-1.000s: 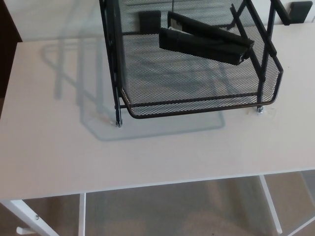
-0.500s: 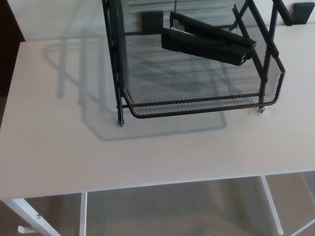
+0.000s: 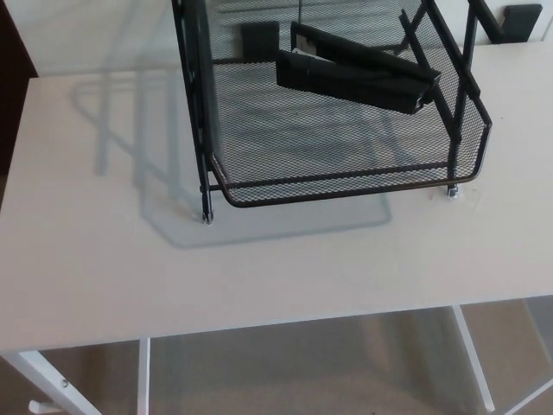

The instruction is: The robot walks towards a desk on which a file tray is kept in the middle and a stapler is kept to its right. The robot lifts the stapler using its right hand and places it on the file tray.

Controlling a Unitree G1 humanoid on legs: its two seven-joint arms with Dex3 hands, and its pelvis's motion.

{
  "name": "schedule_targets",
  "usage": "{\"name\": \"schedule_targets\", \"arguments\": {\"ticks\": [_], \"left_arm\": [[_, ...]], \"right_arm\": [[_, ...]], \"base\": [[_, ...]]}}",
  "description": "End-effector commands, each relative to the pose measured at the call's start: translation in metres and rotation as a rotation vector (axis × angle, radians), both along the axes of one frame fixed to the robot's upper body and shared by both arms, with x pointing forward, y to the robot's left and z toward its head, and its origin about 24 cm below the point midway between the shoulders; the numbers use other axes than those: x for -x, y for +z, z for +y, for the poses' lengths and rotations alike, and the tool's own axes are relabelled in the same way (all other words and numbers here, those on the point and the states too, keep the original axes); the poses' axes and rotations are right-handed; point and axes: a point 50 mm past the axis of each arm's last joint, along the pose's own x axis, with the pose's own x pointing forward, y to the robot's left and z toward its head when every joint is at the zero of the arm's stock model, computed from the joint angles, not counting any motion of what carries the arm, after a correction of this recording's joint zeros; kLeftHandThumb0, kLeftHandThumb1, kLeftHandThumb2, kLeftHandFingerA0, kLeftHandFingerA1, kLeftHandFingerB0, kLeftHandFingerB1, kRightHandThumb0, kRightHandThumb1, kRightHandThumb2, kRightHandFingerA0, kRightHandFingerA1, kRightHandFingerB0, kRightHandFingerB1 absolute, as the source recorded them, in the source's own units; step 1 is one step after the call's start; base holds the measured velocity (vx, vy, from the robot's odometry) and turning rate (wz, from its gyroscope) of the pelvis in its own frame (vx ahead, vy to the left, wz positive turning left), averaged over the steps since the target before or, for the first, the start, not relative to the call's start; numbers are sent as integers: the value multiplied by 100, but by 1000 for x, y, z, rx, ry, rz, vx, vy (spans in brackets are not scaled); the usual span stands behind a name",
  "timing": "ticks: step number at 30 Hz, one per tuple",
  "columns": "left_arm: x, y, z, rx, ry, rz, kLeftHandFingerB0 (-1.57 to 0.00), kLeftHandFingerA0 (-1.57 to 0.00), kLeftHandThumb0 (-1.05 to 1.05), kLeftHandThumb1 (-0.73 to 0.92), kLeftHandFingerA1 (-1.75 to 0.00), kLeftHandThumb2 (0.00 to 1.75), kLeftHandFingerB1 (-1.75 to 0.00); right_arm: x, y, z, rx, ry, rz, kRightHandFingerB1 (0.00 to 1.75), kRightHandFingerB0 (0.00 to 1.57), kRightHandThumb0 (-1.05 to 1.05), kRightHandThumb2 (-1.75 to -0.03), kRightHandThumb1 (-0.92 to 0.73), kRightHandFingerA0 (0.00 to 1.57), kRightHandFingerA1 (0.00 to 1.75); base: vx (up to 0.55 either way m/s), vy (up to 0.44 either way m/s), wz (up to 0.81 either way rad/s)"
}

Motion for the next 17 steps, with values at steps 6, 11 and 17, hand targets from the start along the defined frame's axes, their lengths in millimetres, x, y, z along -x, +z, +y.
{"name": "schedule_targets", "arguments": {"ticks": [6,11,17], "left_arm": [[4,13,17,-37,46,7,-32,-43,-65,92,-56,67,-41],[0,12,15,-35,26,7,-31,-43,-66,92,-54,68,-42],[1,12,15,-27,57,0,-27,-40,-65,72,-63,106,-53]], "right_arm": [[28,-39,26,-78,274,281,24,2,-73,-98,-62,27,58],[24,-37,26,-63,318,245,19,4,-70,-64,-76,28,44],[26,-35,26,-114,257,153,23,2,-66,-90,-55,10,49]], "base": [[4,-1,1],[0,0,0],[0,0,0]]}}
